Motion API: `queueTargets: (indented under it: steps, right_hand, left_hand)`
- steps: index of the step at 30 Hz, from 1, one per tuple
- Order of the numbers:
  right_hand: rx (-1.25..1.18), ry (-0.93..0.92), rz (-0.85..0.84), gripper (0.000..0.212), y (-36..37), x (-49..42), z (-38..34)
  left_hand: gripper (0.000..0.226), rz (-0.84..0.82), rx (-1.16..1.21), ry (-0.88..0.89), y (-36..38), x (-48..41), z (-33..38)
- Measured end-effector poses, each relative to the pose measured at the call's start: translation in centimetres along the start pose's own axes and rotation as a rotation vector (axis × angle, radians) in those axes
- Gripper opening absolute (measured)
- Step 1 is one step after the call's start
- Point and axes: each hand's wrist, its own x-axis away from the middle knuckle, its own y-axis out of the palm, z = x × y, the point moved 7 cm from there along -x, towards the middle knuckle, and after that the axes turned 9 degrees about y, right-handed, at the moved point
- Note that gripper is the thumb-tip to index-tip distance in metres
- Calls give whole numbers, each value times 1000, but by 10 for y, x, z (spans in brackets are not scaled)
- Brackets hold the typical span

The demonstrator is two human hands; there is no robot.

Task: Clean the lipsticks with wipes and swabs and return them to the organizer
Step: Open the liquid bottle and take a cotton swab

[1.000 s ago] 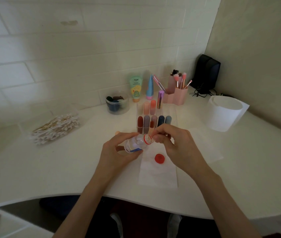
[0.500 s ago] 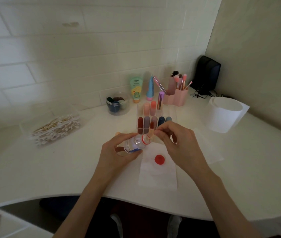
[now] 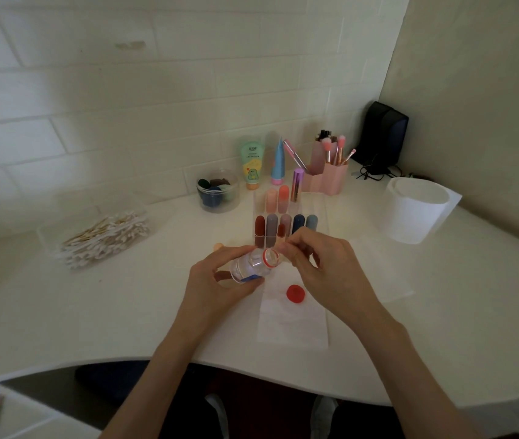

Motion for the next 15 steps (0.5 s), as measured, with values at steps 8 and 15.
queueTargets:
  steps: [8,15]
  right_hand:
    - [87,5,2,43,5,-2,3]
    - [65,-43,56,45,0,-2,1]
  left_hand:
    - [49,18,12,-28,0,1,-2]
    - [49,20,32,-5,-1,1,0]
